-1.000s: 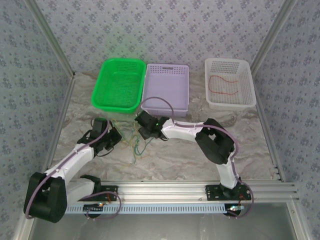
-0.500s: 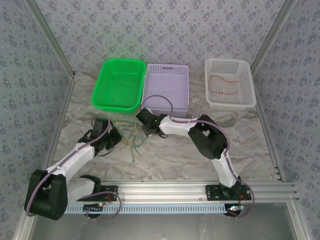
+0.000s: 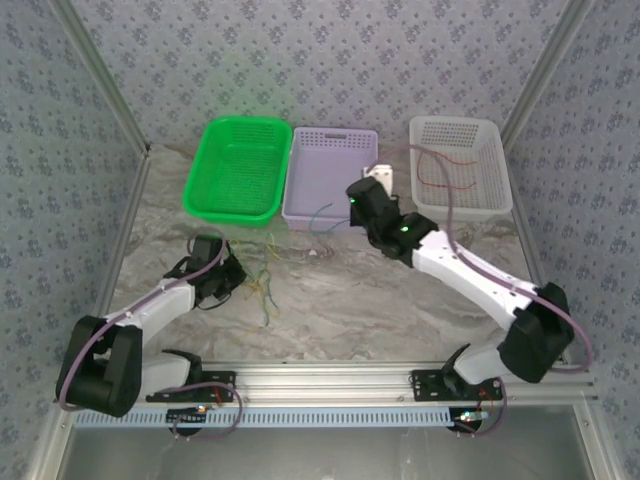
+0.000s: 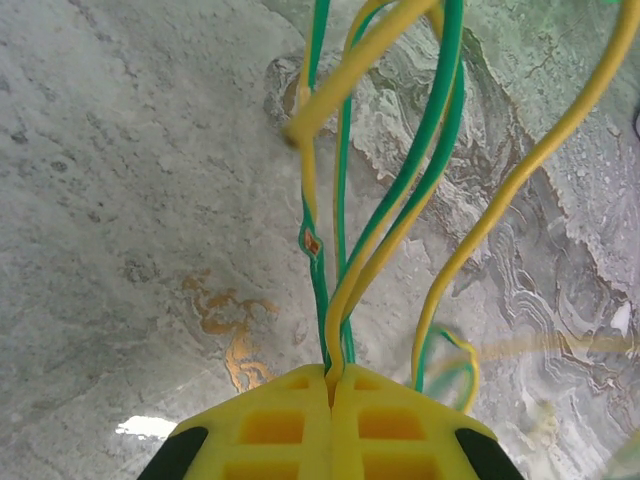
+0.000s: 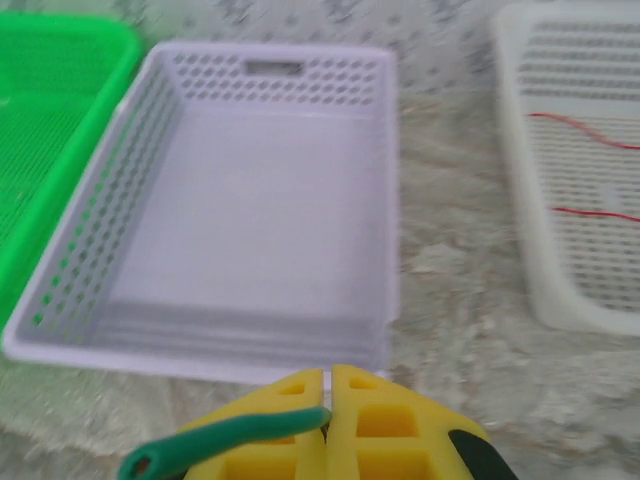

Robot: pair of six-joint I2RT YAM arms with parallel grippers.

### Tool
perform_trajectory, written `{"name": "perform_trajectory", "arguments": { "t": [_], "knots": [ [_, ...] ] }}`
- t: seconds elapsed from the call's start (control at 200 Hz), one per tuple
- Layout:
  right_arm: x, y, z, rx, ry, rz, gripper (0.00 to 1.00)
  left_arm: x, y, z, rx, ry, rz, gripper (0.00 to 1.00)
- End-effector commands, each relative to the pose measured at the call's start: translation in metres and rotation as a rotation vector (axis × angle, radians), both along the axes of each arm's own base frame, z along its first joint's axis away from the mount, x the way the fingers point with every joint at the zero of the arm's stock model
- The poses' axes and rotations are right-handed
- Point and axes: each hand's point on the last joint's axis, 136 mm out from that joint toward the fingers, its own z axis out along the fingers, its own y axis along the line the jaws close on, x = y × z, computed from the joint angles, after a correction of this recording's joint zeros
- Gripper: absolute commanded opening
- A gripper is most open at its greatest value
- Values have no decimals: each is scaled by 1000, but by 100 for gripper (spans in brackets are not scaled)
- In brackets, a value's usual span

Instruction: Untangle the cables

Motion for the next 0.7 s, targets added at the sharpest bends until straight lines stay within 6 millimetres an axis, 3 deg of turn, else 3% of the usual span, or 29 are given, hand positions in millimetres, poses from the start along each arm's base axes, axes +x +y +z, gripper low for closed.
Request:
{"name": "perform_trajectory", "arguments": {
  "t": [0.0, 0.14, 0.245, 0.315, 0.47, 0.54, 0.605, 0.695],
  "knots": [
    [-15, -54, -3, -46, 30, -137, 0, 14, -3, 7, -6, -28, -5, 0],
    [-24, -86, 21, -3, -19, -175, 0, 23, -8, 6, -9, -25, -26, 0],
    [-27, -80, 34, -1, -56, -100, 0, 31, -19, 10, -35, -39, -64, 1],
    [-26, -75, 31, -19, -41, -67, 0, 36, -22, 18, -38, -63, -73, 11],
    [-22, -66, 24, -33, -22, -17, 0, 45, -24, 40, -32, -109, -86, 13],
    [-21, -59, 23, -31, -15, 14, 0, 46, -28, 45, -41, -111, -106, 21],
    [-20, -51, 21, -42, -13, 37, 0, 46, -32, 54, -48, -131, -118, 37],
    [-18, -40, 18, -72, -6, 67, 0, 45, -36, 76, -56, -185, -126, 49]
  ]
}}
